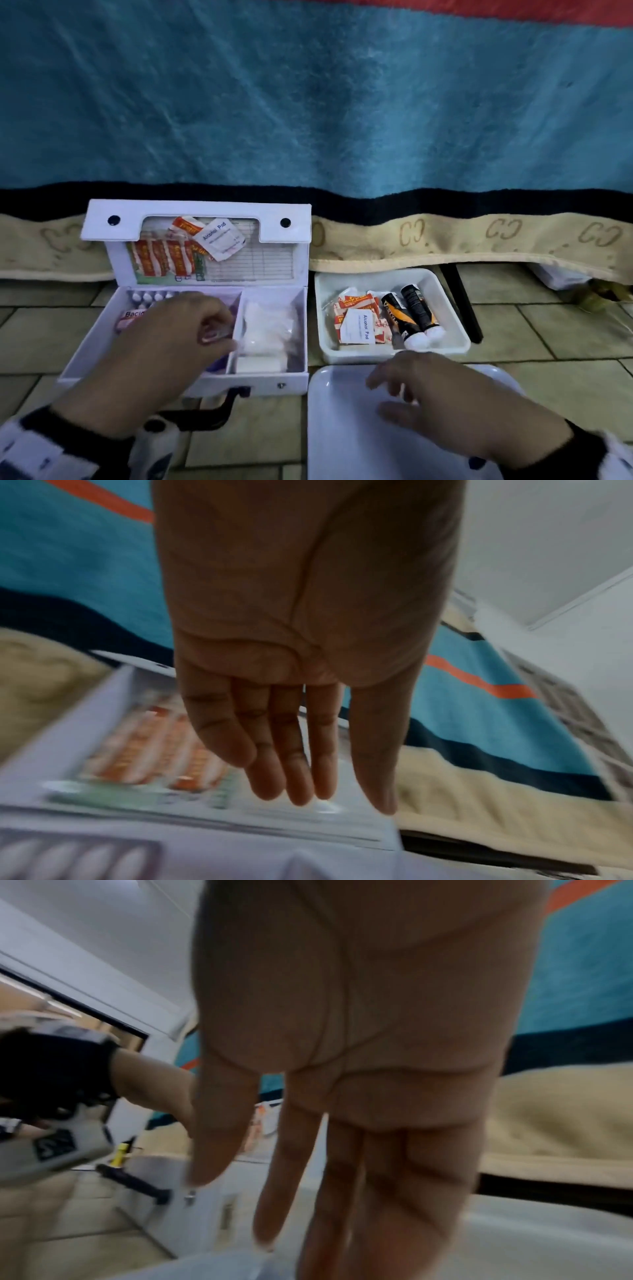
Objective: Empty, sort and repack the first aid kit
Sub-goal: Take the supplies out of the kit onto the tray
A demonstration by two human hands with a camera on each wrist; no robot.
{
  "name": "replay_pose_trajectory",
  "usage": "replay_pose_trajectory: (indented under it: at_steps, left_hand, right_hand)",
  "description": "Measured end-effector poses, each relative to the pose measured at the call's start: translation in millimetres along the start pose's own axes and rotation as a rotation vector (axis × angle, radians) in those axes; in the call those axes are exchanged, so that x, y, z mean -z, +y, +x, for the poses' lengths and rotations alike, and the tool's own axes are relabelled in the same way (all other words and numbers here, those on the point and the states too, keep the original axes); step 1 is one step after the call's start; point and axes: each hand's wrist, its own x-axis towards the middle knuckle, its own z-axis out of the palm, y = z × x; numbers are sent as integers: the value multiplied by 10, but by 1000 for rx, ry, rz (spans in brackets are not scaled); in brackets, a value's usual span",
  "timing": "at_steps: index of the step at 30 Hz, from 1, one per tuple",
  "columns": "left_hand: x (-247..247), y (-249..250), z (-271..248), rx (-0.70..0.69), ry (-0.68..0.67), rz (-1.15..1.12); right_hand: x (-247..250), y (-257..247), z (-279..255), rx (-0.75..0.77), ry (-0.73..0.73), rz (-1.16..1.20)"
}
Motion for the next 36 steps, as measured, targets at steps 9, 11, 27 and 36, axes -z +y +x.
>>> replay_pose_trajectory:
  at_steps: [9,11,27,36]
  left_hand:
    - [109,-899,-250,159,102,-40]
    - [147,-978,-356,97,17,-59]
    - [-7,-1243,-371,-55,47,-30]
    - [3,-1224,-365,-18,56,-72]
  right_hand:
    - [-449,-269,236,78,-108,-151]
    - [-449,-321,204,64,-80,-120]
    - [-399,-1976,1168,-145,180,-361]
    - [-421,-2153,1468,-260,67,-496]
